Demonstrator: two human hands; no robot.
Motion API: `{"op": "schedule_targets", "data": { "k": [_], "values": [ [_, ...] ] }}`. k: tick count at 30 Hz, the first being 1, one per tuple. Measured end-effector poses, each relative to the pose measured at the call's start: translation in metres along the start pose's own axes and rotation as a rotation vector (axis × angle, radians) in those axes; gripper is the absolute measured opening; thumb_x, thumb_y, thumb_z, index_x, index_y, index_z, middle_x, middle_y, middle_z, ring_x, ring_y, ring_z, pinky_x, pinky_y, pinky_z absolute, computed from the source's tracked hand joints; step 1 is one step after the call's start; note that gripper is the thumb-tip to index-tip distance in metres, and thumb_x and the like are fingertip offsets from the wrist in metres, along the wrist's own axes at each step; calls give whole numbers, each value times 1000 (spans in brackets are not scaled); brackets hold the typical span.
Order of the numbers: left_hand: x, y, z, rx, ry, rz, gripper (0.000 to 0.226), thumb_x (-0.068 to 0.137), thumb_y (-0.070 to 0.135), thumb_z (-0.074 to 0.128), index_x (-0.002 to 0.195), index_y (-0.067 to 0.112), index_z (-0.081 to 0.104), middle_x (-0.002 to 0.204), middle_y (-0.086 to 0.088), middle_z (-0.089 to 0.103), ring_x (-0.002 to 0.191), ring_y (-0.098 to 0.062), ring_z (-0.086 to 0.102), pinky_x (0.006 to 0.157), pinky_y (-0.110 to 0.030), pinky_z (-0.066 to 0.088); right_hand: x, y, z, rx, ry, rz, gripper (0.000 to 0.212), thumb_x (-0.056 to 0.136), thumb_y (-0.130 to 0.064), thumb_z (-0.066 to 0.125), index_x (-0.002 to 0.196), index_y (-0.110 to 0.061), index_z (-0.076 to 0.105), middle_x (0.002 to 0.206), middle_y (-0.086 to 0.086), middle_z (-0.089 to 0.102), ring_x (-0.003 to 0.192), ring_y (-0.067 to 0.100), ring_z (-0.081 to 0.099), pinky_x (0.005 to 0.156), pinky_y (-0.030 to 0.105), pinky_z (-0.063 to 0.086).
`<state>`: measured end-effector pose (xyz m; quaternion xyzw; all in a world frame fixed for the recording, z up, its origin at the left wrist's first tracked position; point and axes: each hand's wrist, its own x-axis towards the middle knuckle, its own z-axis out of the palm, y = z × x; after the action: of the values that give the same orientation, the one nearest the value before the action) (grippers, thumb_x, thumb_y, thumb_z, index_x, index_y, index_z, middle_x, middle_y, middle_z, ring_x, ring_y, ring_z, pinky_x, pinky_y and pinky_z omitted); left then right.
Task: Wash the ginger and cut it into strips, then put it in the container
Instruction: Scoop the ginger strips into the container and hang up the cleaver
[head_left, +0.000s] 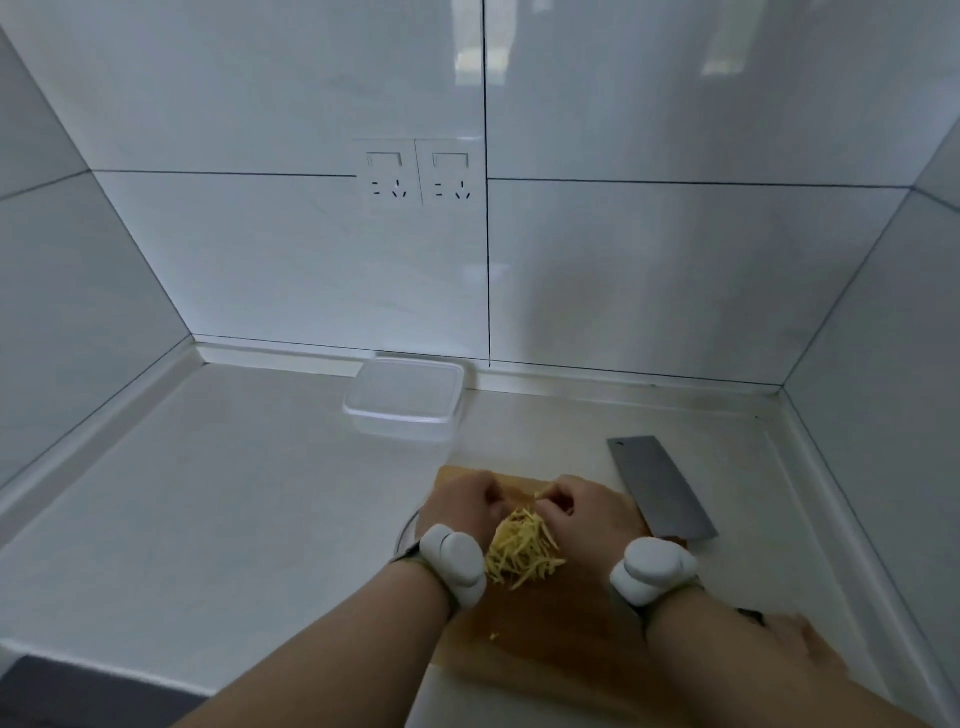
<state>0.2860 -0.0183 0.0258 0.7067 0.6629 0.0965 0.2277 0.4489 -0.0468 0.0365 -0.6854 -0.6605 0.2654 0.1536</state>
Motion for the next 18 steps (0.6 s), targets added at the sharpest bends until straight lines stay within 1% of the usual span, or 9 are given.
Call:
{"op": "schedule_targets", "data": {
  "k": [2,3,5,6,10,12,13,16,18],
  "values": [
    [4,4,-3,79,-58,23,23,89,40,59,97,21,69,106,-1,62,99,-22,59,85,-33,50,0,3,-3,-69,-80,10,23,97,-34,55,109,-22,72,109,-4,70,90,11,60,71,17,42],
    [7,4,-4,86,-59,31,21,90,36,58,100,22,70,112,-1,59,102,-22,57,88,-34,49,0,8,-2,-66,-76,31,23,97,-30,56,109,-22,73,112,-3,70,95,13,62,78,21,46],
    [16,4,-5,91,-38,49,22,93,24,52,108,25,69,119,1,54,107,-22,55,92,-34,48,2,23,-2,-62,8,114,24,97,-22,53,115,-22,69,120,-1,67,106,16,61,90,26,48],
    [21,2,-5,106,-35,63,25,94,20,50,112,26,67,121,0,54,109,-23,56,94,-34,47,1,30,-4,-116,44,168,27,99,-20,50,121,-23,64,126,0,62,112,17,58,92,26,47],
    [44,2,4,272,-202,177,44,92,6,48,128,29,57,132,-2,52,116,-24,55,97,-32,46,-9,59,-3,-314,68,473,37,100,-18,36,136,-24,44,142,6,42,127,26,44,97,34,43],
    [54,4,9,339,-295,228,44,90,7,51,127,28,59,132,-2,51,116,-25,55,98,-35,46,-14,67,2,-343,67,581,34,102,-22,34,135,-27,42,142,8,39,127,27,41,94,36,44],
    [62,4,13,356,-346,247,39,89,12,52,125,28,60,131,-4,51,115,-26,54,97,-37,46,-16,70,5,-349,77,622,32,102,-25,36,133,-28,42,139,8,40,124,26,43,91,36,45],
    [70,4,19,500,-389,362,31,93,21,50,122,25,60,129,-5,47,118,-26,47,94,-38,45,-22,76,12,-336,121,623,34,98,-23,44,132,-26,43,130,7,46,117,26,48,87,37,45],
    [75,3,19,552,-379,387,30,96,21,47,123,23,59,130,-5,45,121,-25,44,88,-37,42,-21,76,12,-380,154,634,34,100,-20,40,134,-26,43,126,5,50,113,24,52,86,35,46]
  ]
}}
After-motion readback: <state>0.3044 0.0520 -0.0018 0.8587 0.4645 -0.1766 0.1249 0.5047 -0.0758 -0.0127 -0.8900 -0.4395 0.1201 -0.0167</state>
